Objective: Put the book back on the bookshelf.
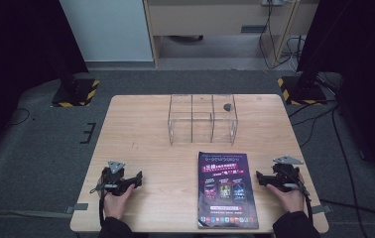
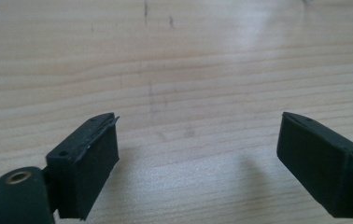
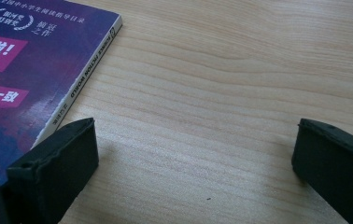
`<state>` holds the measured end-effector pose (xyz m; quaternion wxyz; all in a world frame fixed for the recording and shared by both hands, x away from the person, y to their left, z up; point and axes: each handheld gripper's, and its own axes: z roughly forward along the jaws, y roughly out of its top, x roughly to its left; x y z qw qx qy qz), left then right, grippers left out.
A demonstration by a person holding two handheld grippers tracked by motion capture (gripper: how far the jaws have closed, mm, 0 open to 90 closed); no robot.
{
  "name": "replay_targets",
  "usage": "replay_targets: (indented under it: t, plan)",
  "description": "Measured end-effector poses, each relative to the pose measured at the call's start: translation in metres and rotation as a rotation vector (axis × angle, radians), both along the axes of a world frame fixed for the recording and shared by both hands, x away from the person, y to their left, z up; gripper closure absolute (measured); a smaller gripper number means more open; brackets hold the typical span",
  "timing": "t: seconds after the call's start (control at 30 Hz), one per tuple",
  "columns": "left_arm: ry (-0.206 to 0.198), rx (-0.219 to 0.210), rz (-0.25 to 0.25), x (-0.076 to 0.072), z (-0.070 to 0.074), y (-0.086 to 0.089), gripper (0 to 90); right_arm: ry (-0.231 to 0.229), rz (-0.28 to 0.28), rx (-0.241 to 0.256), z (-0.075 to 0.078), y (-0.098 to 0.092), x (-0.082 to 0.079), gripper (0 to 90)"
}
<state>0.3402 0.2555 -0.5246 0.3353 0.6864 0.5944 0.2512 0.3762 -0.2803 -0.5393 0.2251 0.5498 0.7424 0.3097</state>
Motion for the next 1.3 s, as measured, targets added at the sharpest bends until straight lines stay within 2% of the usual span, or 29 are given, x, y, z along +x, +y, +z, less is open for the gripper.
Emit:
replay_targets:
  t: [0.07,0.13,0.2,0.27,0.4,0.8,1.1,1.2,1.3]
  plan:
    - [-0.010,-0.004,-0.004,-0.001,0.002,-0.002,14.1,-0.008,-0.018,-0.005,0.002,0.000,-0.003,8.4]
    - [-0.035,-0.013,-0.013,-0.005,0.007,-0.006,16.0,-0.028,-0.035,-0.019,0.005,0.000,-0.005,8.3]
    - [-0.039,-0.016,-0.015,-0.006,0.008,-0.008,16.5,-0.031,-0.027,-0.013,0.007,-0.001,-0.006,8.1]
    - [-0.042,-0.029,-0.029,-0.007,0.011,-0.011,16.6,-0.068,-0.034,0.010,0.013,-0.002,-0.009,8.5]
    - [-0.060,-0.046,-0.047,-0.010,0.017,-0.017,16.3,-0.092,-0.033,0.024,0.018,-0.003,-0.011,8.5]
    - [-0.128,-0.079,-0.109,-0.016,0.030,-0.043,14.1,-0.117,-0.022,0.061,0.027,-0.003,-0.015,8.5]
    - [-0.145,-0.089,-0.148,-0.018,0.033,-0.056,15.2,-0.135,-0.003,0.092,0.034,0.003,-0.018,8.9]
    - [-0.143,-0.089,-0.183,-0.019,0.035,-0.065,15.7,-0.138,0.005,0.097,0.036,0.006,-0.020,8.9]
    - [-0.142,-0.093,-0.194,-0.020,0.035,-0.070,16.2,-0.145,0.013,0.098,0.036,0.007,-0.020,8.9]
